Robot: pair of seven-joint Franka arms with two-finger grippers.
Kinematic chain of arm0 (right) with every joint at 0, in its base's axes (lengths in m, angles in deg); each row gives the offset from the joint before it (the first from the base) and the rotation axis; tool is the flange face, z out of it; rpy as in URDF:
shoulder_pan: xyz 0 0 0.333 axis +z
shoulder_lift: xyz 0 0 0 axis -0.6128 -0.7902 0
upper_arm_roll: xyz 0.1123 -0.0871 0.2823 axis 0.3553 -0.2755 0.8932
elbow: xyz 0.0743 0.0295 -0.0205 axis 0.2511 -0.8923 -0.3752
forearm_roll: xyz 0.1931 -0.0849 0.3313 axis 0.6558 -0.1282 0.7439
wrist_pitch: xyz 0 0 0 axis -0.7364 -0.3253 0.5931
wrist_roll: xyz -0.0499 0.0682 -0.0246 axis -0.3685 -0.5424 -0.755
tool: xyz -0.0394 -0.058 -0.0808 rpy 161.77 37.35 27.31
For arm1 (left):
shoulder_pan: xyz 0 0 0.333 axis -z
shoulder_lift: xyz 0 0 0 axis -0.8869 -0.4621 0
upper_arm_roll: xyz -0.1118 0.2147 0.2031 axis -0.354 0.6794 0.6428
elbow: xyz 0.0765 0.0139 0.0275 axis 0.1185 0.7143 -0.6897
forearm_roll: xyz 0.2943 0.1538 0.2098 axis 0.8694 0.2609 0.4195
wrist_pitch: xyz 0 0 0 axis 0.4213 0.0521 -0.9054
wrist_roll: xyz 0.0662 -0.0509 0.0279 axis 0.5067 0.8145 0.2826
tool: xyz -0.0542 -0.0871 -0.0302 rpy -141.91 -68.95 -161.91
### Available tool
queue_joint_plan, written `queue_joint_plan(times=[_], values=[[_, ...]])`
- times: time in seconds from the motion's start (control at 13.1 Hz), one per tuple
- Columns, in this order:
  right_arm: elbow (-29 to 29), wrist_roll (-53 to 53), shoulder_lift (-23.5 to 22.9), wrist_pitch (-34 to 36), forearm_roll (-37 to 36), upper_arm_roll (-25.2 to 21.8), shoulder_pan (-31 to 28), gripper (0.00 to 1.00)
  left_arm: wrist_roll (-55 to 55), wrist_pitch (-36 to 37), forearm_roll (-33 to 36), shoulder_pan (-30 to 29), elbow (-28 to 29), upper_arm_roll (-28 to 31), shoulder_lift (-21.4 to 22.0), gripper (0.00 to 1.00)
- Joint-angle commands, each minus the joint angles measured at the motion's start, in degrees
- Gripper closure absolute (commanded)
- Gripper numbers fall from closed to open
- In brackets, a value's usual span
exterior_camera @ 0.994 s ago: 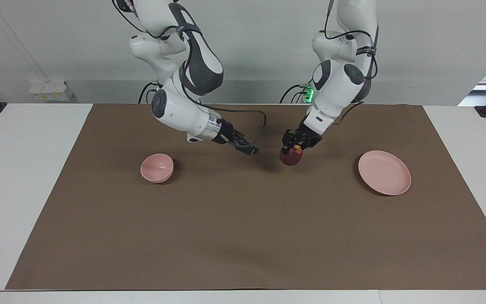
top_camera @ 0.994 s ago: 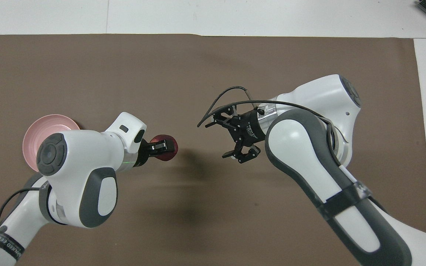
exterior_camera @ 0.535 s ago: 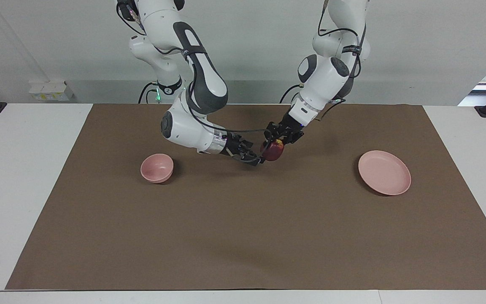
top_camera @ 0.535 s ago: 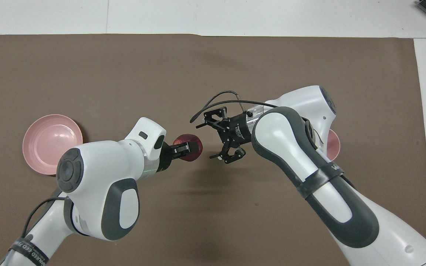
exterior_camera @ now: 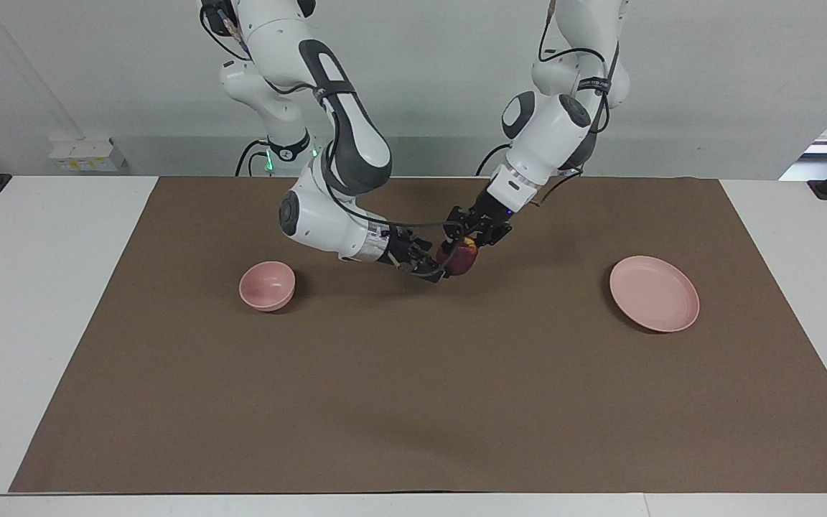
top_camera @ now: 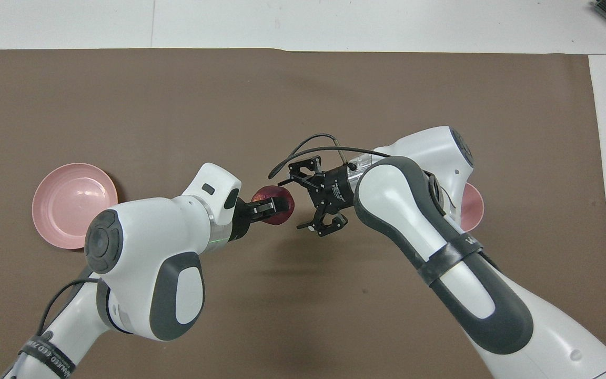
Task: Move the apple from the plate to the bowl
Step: 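Grasp the apple with the right gripper from the left gripper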
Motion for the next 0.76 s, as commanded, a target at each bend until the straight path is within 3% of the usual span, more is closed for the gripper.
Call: queue_joint_plan(times=[0.0, 0.08, 0.15, 0.23, 0.31, 0.38, 0.54, 0.61, 0.69], values=[[-1.5, -0.5, 0.8, -1.4, 1.4, 0.3, 1.9, 0.0, 0.3, -0.2, -0.9, 2.3, -2.7, 0.4, -0.9, 1.0], [-1.5, -0.3, 0.8, -1.4, 1.5, 0.3, 1.9, 0.05, 0.3, -0.1, -0.9, 2.5, -2.8, 0.4, -0.9, 1.0], [-1.5, 0.2, 0.8, -1.5, 1.6, 0.3, 1.9, 0.39, 0.4, -0.2, -0.9, 3.0, -2.9, 0.5, -0.9, 1.0], [-1.3, 1.2, 0.7, -1.7, 1.6, 0.3, 1.9, 0.79, 0.4, -0.1, -0.9, 3.0, -3.2, 0.5, -1.0, 1.0], [-1.3, 1.9, 0.7, -1.9, 1.6, 0.3, 1.9, 0.87, 0.4, -0.2, -0.9, 3.0, -3.5, 0.5, -1.3, 0.99], [-1.3, 1.9, 0.7, -1.9, 1.6, 0.3, 1.9, 0.87, 0.4, -0.1, -0.9, 3.0, -3.5, 0.5, -1.3, 0.87], [-1.2, 1.9, 0.7, -1.9, 1.6, 0.3, 1.9, 0.87, 0.4, -0.1, -0.9, 2.8, -3.5, 0.5, -1.3, 0.7], [-1.2, 1.9, 0.7, -1.9, 1.5, 0.3, 1.9, 0.86, 0.1, -0.1, -0.9, 2.7, -3.5, 0.6, -1.4, 0.53], [-1.2, 1.9, 0.7, -1.9, 1.5, 0.3, 1.9, 0.86, 0.0, -0.1, -0.8, 2.6, -3.5, 0.6, -1.3, 0.29]])
